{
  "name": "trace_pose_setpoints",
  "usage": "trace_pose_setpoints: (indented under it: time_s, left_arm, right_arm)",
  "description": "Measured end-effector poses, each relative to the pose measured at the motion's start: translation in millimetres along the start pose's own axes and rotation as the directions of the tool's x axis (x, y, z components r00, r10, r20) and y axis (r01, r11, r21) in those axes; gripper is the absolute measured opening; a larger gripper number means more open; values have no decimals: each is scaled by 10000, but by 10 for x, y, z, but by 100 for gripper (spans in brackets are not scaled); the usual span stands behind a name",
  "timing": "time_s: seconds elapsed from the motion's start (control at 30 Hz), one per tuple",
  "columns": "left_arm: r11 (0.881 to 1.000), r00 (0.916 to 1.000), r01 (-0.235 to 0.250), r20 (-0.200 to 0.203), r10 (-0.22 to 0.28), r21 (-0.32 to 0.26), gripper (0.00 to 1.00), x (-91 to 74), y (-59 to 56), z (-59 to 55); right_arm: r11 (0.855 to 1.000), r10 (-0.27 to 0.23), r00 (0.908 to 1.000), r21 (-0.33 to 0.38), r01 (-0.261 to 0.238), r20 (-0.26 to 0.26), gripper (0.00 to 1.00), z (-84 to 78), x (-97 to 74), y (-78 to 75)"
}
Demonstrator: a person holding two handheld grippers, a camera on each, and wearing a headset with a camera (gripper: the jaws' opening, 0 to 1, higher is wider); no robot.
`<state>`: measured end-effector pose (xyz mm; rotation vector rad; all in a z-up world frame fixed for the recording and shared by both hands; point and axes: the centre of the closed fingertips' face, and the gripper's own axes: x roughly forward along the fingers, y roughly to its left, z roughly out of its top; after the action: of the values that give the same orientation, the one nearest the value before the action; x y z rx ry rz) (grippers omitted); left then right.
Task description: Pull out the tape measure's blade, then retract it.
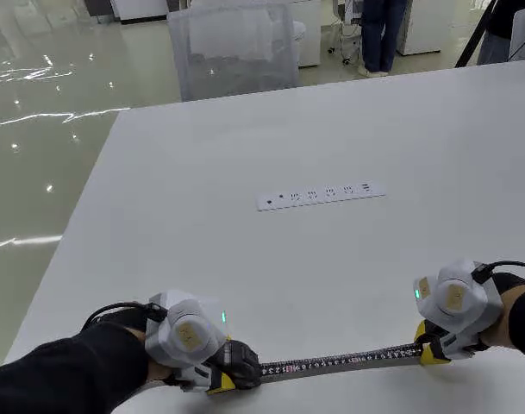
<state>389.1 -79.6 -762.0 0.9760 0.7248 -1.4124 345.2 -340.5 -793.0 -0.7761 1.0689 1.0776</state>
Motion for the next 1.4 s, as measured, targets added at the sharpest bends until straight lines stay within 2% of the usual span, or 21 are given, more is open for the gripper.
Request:
trace_pose_setpoints:
  time_s: [0.2, 0.33, 0.43, 0.5, 0.57, 0.7, 0.73, 0.77, 0.8, 0.87, 0.9, 0.97, 1.03, 1.1, 1.13, 1.2, 1.23, 1.27, 1.3, 1.33, 1.4]
  left_arm:
    - [9999, 9999, 137, -19, -137, 43, 28, 0, 0, 14]
    - [9998, 9998, 172, 93, -171, -91, 30, -9, 6, 26]
    - [9998, 9998, 201, 74, -201, -76, 31, -27, 5, 39]
    - [9991, 9995, 283, 176, -277, -309, 31, -65, 28, 70]
    - [9983, 9990, 214, 405, -193, -542, 41, -103, 56, 121]
    - [9964, 9995, 200, 263, -179, -823, 51, -140, 60, 73]
    - [9884, 9994, 195, 309, -150, -1506, 54, -157, 51, 63]
    - [9857, 9984, 215, 543, -126, -1671, 54, -173, 53, 92]
    - [9792, 9970, 155, 779, 3, -2025, 56, -201, 64, 111]
    - [9709, 9960, 29, 869, 184, -2393, 69, -218, 83, 94]
    - [9601, 9951, 1, 946, 274, -2795, 72, -232, 83, 74]
    - [9473, 9908, -52, 1262, 481, -3202, 80, -268, 86, 82]
    - [9385, 9907, -18, 1272, 487, -3453, 85, -284, 62, 46]
    - [9331, 9899, -100, 1283, 600, -3595, 88, -297, 44, -6]
    - [9194, 9885, -72, 1360, 659, -3932, 90, -300, 32, -33]
    - [9115, 9882, -157, 1326, 768, -4109, 93, -320, 25, -85]
    - [9011, 9844, -182, 1501, 920, -4333, 96, -339, 31, -91]
    - [8826, 9835, -118, 1541, 952, -4700, 99, -346, 20, -108]
    - [8838, 9824, -166, 1571, 1015, -4676, 99, -363, 18, -134]
    - [8812, 9827, -142, 1562, 996, -4725, 99, -369, -5, -160]
    - [8678, 9785, -172, 1699, 1166, -4967, 99, -394, -18, -194]
  right_arm:
    - [9995, -3, 10000, -320, 1, -68, 6, 13, -4, 16]
    - [9998, 10, 10000, 221, -12, 80, 9, -6, -11, -8]
    - [9999, 16, 9999, 131, -17, 127, 10, -12, -21, 5]
    - [10000, -17, 9998, -25, 17, 184, 12, -14, -18, 16]
    - [10000, -26, 9999, 47, 25, 164, 13, -24, -28, 23]
    - [9997, -87, 9990, 230, 77, 429, 17, 15, -59, 21]
    - [9988, -292, 9981, 408, 270, 550, 19, 19, -66, -16]
    - [9979, -359, 9975, 563, 325, 602, 20, 21, -82, -29]
    - [9914, -471, 9966, 1248, 384, 677, 19, 24, -100, -27]
    - [9840, -578, 9943, 1734, 416, 891, 22, 42, -124, -34]
    - [9760, -545, 9940, 2154, 329, 949, 27, 25, -125, -7]
    - [9710, -591, 9924, 2369, 321, 1077, 31, -3, -132, 17]
    - [9643, -701, 9895, 2625, 347, 1265, 35, -4, -142, 50]
    - [9487, -857, 9861, 3140, 372, 1422, 42, -11, -146, 89]
    - [9446, -921, 9846, 3257, 392, 1485, 43, -19, -154, 105]
    - [9358, -1295, 9816, 3446, 741, 1407, 47, -45, -167, 97]
    - [9234, -1407, 9798, 3758, 779, 1425, 51, -58, -172, 107]
    - [9161, -1472, 9776, 3934, 773, 1507, 55, -55, -180, 110]
    - [9089, -1607, 9730, 4092, 805, 1656, 57, -49, -204, 115]
    - [9087, -1708, 9701, 4081, 875, 1722, 59, -44, -222, 105]
    - [8942, -1817, 9668, 4392, 865, 1794, 62, -55, -250, 123]
